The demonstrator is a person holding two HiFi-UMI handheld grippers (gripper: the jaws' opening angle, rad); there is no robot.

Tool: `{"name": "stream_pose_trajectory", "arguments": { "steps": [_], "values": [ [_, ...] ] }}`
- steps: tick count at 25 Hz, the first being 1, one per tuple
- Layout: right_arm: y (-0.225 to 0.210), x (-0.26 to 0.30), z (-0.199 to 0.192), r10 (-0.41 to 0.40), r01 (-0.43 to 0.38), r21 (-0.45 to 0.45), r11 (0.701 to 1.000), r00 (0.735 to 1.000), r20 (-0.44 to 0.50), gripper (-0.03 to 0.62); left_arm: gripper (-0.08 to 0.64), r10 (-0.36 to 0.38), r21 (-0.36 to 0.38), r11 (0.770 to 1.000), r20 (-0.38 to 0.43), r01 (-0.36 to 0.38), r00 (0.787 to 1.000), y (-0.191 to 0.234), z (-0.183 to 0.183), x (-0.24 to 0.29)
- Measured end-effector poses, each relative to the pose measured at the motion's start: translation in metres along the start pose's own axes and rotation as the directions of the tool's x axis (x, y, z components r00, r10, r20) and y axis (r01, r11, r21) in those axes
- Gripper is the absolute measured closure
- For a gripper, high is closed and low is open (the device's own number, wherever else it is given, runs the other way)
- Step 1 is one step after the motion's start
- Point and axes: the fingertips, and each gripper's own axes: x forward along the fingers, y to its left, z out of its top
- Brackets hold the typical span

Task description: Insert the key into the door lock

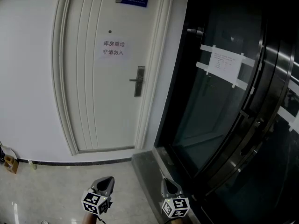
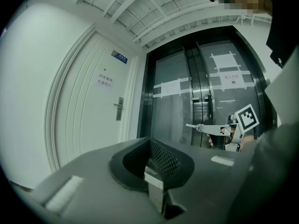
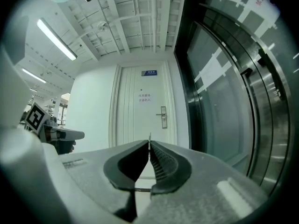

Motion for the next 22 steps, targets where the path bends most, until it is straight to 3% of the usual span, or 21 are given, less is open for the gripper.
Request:
{"name": "stream_pose_trajectory", "arguments": {
  "steps": [12,22],
  "values": [
    [-0.006,0.059,-0.003,0.027,-0.027,0.002,1.0,1.0,-0.005,0.581,0.557,0.008,-0.002,1.0,-0.001,-0.008,1.0,0.031,-0.002,0.038],
    [-0.043,0.149,-0.006,0.059,-0.059,0.019,0.998,0.998,-0.013,0.581,0.557,0.036,-0.002,0.999,-0.013,-0.036,0.999,0.071,0.004,0.117]
  ]
}}
